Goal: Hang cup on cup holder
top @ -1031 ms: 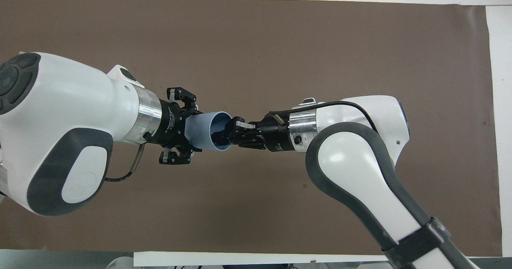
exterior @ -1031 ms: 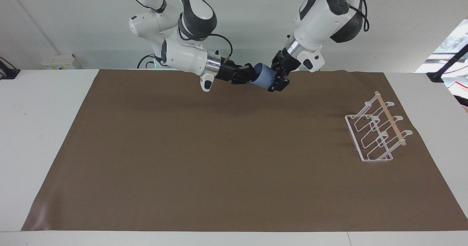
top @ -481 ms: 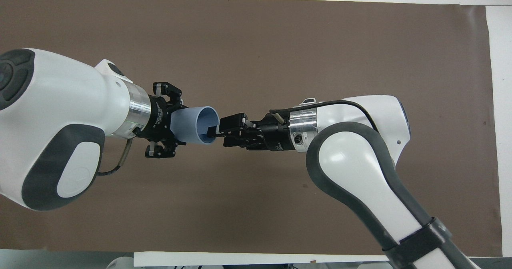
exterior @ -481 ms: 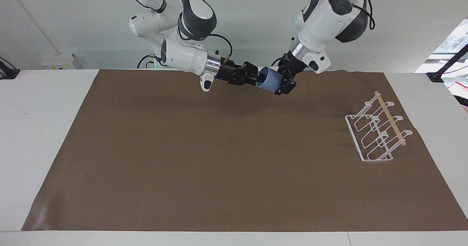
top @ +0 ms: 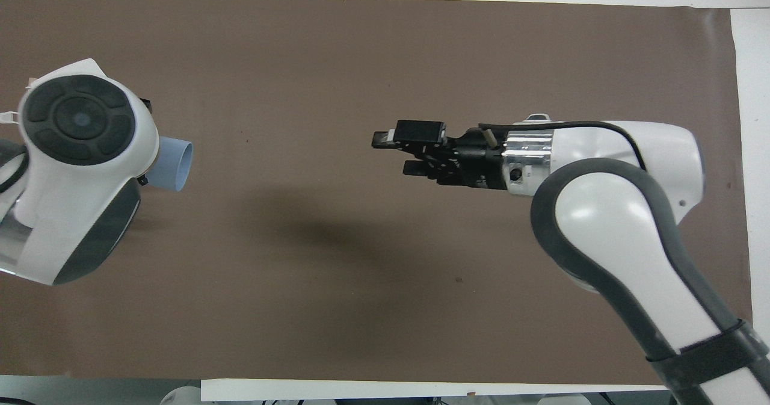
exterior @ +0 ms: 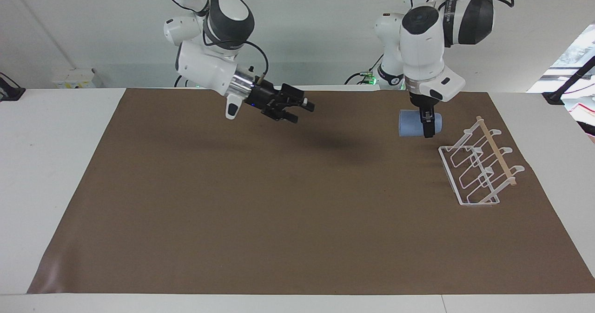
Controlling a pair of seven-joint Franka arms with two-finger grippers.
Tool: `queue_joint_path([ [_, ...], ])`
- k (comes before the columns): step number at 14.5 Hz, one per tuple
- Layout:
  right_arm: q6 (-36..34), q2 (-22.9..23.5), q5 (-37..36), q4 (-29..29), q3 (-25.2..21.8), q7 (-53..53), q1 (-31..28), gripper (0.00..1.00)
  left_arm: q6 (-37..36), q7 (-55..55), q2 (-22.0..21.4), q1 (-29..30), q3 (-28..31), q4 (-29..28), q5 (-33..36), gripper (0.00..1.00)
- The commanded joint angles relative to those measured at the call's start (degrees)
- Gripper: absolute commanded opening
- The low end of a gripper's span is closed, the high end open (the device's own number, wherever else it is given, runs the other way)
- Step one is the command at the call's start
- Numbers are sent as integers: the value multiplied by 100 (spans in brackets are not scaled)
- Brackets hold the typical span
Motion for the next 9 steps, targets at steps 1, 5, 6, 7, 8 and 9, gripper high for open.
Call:
queue_joint_path([
  [1, -122, -72, -1514, -110, 66, 5, -553, 99, -734, 34, 833, -163, -34, 269, 1941, 0],
  [5, -1009, -90, -3703, -57, 57, -12, -1685, 99, -1140, -71, 1588, -120, 10, 610, 3642, 0],
  [6, -1133, -81, -4187, -13, 57, -91, -1932, 99, -1281, -228, 1878, -111, 18, 847, 3898, 0],
  [7, -1282, -90, -4636, 65, 57, -152, -2143, 99, -1309, -342, 2081, -76, 18, 1041, 4153, 0],
  [8, -1605, -98, -5049, 205, 57, -162, -2328, 99, -1353, -361, 2223, -32, 27, 1043, 4399, 0],
  [9, -2000, -98, -5384, 485, 57, -162, -2461, 99, -1423, -553, 2285, 12, 27, 973, 4654, 0],
])
